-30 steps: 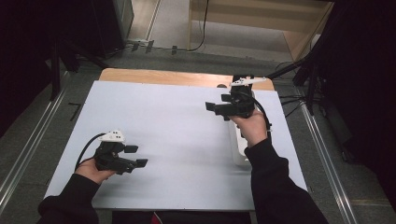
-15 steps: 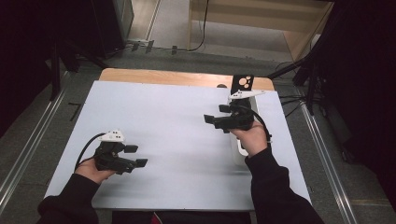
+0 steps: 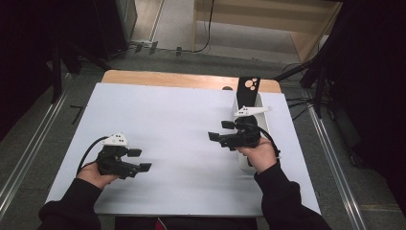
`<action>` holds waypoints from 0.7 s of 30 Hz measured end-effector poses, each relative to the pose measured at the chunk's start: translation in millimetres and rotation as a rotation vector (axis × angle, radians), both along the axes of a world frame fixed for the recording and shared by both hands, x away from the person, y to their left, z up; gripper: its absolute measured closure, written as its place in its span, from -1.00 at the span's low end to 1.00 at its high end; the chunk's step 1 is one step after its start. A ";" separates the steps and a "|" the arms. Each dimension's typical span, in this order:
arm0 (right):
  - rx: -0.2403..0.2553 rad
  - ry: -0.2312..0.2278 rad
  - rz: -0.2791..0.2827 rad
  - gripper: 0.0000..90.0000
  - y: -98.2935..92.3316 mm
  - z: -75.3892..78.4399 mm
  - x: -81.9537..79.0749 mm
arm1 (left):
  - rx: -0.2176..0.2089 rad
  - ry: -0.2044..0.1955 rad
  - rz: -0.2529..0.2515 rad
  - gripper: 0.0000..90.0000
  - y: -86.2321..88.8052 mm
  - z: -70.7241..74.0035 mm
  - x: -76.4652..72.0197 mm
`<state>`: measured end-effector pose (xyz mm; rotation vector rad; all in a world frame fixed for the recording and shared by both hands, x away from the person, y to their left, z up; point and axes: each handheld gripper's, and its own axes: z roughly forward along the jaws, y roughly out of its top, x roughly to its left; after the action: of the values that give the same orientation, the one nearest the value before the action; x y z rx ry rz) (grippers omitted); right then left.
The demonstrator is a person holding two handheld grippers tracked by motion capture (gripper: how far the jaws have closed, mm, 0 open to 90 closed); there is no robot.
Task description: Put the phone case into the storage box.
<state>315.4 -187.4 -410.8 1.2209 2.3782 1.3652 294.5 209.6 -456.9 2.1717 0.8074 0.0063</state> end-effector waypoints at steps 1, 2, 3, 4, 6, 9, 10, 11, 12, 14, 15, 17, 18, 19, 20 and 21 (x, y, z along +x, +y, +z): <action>-0.005 -0.002 0.009 -0.48 0.7 -0.7 -2.1 | 0.000 0.001 -0.002 -0.41 0.0 0.1 -0.1; -0.010 -0.003 0.017 -0.48 1.6 -2.0 -4.2 | 0.000 0.000 -0.001 -0.41 -0.1 0.2 -0.2; -0.015 -0.008 0.025 -0.48 2.5 -3.4 -6.1 | -0.001 0.000 -0.001 -0.41 0.0 0.2 -0.1; -0.019 -0.011 0.034 -0.48 3.4 -5.0 -8.1 | 0.000 -0.002 -0.001 -0.41 0.1 0.3 0.0; -0.030 -0.011 0.043 -0.48 4.8 -7.7 -12.4 | 0.002 -0.004 -0.002 -0.41 0.4 0.6 0.2; -0.039 -0.022 0.059 -0.48 6.1 -11.7 -18.3 | 0.002 -0.003 -0.002 -0.41 0.4 0.5 0.2; -0.035 -0.026 0.064 -0.48 6.3 -12.9 -20.2 | 0.001 -0.003 -0.001 -0.41 0.2 0.4 0.1; -0.035 -0.024 0.068 -0.48 6.3 -14.0 -22.2 | -0.001 0.000 -0.001 -0.41 0.0 0.3 -0.1; -0.035 -0.021 0.073 -0.48 6.6 -15.4 -24.5 | -0.001 0.001 -0.001 -0.41 -0.1 0.3 -0.1; -0.037 -0.021 0.078 -0.48 6.8 -17.2 -27.8 | 0.001 -0.004 -0.002 -0.41 0.2 0.4 0.1; -0.034 -0.021 0.086 -0.48 6.8 -18.3 -29.2 | 0.001 -0.004 -0.002 -0.41 0.3 0.5 0.1; -0.034 -0.022 0.088 -0.48 6.6 -20.0 -32.6 | 0.000 -0.006 -0.002 -0.41 0.4 0.5 0.1; -0.033 -0.022 0.089 -0.48 6.4 -21.0 -34.2 | 0.000 -0.006 -0.001 -0.41 0.4 0.6 0.0; -0.035 -0.018 0.091 -0.48 6.3 -21.6 -36.0 | 0.000 -0.004 0.001 -0.41 0.3 0.6 -0.2; -0.037 -0.020 0.090 -0.48 5.9 -22.7 -37.5 | -0.002 -0.006 0.001 -0.41 0.3 0.6 -0.3; -0.036 -0.022 0.093 -0.48 5.7 -23.8 -39.0 | -0.003 -0.006 0.001 -0.41 0.4 0.7 -0.3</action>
<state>276.4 -181.8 -434.6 1.0937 2.4621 1.3485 294.2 210.0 -456.2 2.1678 0.8047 0.0126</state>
